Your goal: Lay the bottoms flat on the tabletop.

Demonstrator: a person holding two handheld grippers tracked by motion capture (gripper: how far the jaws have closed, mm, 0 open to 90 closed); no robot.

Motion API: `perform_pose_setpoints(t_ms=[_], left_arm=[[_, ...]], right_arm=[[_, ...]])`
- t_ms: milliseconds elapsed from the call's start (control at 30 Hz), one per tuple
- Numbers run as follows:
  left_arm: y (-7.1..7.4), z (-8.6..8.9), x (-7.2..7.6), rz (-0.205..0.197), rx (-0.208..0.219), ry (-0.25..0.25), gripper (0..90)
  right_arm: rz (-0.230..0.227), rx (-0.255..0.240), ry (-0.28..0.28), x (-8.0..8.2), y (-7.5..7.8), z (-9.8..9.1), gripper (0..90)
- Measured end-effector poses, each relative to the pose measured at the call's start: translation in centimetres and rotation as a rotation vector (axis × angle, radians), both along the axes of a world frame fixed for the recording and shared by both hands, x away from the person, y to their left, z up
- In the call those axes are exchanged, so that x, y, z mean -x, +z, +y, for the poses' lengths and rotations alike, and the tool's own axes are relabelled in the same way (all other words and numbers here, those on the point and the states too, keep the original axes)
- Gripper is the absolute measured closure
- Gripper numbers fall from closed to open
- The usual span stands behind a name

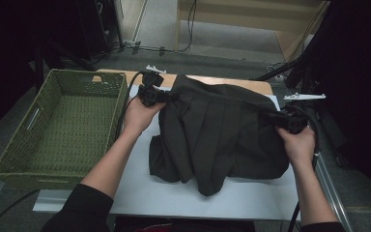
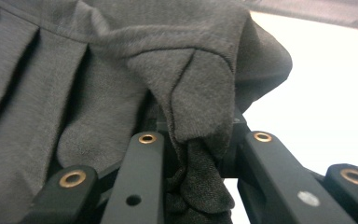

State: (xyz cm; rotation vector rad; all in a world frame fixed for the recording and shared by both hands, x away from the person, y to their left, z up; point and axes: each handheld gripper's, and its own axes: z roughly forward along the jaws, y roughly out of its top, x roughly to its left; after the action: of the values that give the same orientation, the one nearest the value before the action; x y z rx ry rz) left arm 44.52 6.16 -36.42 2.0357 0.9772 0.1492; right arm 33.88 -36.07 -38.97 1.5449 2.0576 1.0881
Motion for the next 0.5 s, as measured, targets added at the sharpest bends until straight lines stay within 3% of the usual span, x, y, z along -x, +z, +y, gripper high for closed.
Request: perform_pose_setpoints(t_ms=[200, 333, 400, 433, 500], left_arm=[[4.2, 0.3, 0.5, -0.039, 0.025, -0.016, 78.2], [6.6, 1.1, 0.6, -0.064, 0.066, -0.008, 78.1], [6.9, 1.3, 0.1, -0.055, 0.050, 0.010, 76.8], [6.7, 1.3, -0.1, -0.071, 0.028, 0.032, 75.0], [5.9, 1.1, -0.3, -0.091, -0.025, 0.058, 67.0]], right_arm=[[-0.031, 0.049, 0.017, 0.8, 5.6, -0.1, 74.2], [-0.039, 0.029, 0.039, 0.8, 9.1, -0.1, 73.5], [-0.020, 0.030, 0.049, 0.4, 9.8, 0.2, 69.5], [-0.005, 0.031, 0.061, 0.0, 9.6, 0.5, 66.4], [-0.024, 0.058, 0.065, -0.8, 8.9, 1.2, 51.2]])
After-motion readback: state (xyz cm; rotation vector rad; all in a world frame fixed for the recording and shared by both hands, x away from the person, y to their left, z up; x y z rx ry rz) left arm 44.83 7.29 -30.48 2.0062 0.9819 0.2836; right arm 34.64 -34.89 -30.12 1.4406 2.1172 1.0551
